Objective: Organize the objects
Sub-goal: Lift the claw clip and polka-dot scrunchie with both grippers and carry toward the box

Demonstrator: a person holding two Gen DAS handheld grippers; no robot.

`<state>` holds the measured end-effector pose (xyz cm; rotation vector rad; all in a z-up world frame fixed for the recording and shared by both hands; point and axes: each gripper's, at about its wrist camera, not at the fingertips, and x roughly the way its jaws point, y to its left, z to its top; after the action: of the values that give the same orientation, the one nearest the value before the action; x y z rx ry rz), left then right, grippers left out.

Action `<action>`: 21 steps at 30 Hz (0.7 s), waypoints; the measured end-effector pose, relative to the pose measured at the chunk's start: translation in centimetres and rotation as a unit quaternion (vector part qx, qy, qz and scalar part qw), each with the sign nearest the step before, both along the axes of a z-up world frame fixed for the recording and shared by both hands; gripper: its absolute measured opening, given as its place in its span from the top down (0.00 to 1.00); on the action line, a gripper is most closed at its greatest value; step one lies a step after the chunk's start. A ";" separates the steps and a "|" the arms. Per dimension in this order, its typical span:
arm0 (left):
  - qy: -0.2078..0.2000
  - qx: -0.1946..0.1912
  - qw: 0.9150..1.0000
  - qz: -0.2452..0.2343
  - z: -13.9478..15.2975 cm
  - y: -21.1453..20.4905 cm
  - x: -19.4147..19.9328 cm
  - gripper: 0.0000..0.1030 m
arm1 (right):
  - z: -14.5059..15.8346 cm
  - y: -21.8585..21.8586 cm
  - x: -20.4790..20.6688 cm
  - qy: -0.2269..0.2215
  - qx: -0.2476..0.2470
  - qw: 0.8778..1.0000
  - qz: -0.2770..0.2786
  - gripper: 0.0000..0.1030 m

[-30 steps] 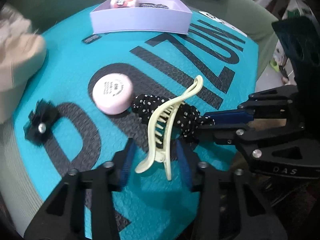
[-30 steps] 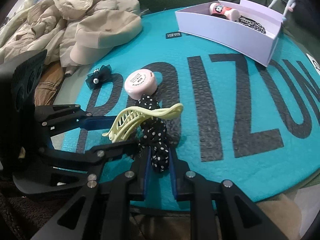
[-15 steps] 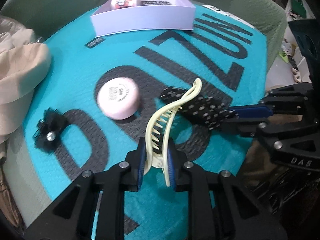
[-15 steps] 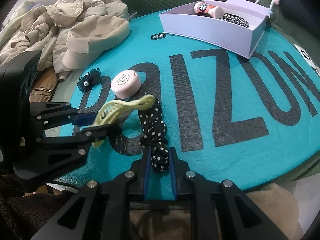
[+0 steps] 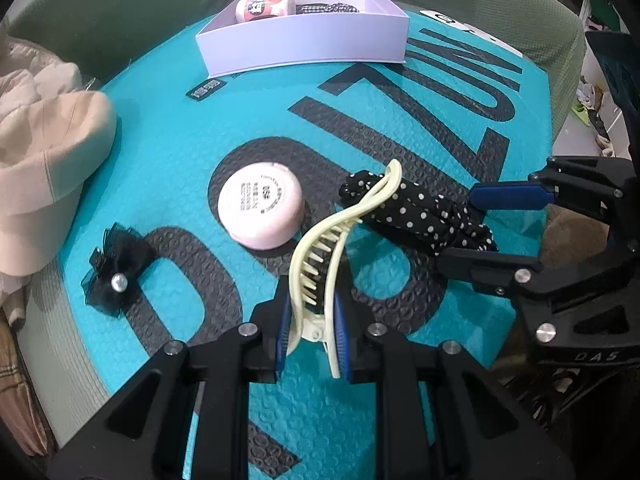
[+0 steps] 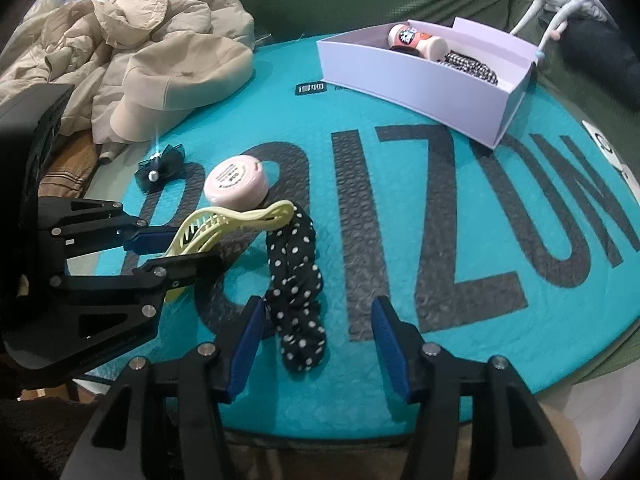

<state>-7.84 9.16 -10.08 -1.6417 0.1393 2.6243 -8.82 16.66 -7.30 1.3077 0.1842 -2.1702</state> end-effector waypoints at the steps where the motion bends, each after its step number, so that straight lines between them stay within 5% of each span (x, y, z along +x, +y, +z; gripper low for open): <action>1: 0.001 -0.001 1.000 -0.001 0.0 0.1 -0.1 0.82 | -0.1 0.0 -0.1 0.002 -0.003 1.000 0.000 0.46; 9: 0.005 -0.014 1.000 -0.009 -0.2 0.8 -1.4 0.82 | -0.5 0.2 -0.4 0.012 -0.027 1.000 0.001 0.46; 15: 0.006 -0.026 1.000 -0.016 -0.3 1.4 -2.0 0.82 | -0.7 1.1 -0.9 0.024 -0.030 0.999 -0.025 0.78; 21: -0.002 -0.033 0.999 -0.019 -0.1 1.6 -2.4 0.82 | -0.6 2.0 -1.3 0.012 -0.048 0.998 -0.033 0.83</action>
<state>-10.20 10.75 -10.21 -1.6457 0.2580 2.6157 -10.14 18.63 -7.93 1.2516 0.0461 -2.2227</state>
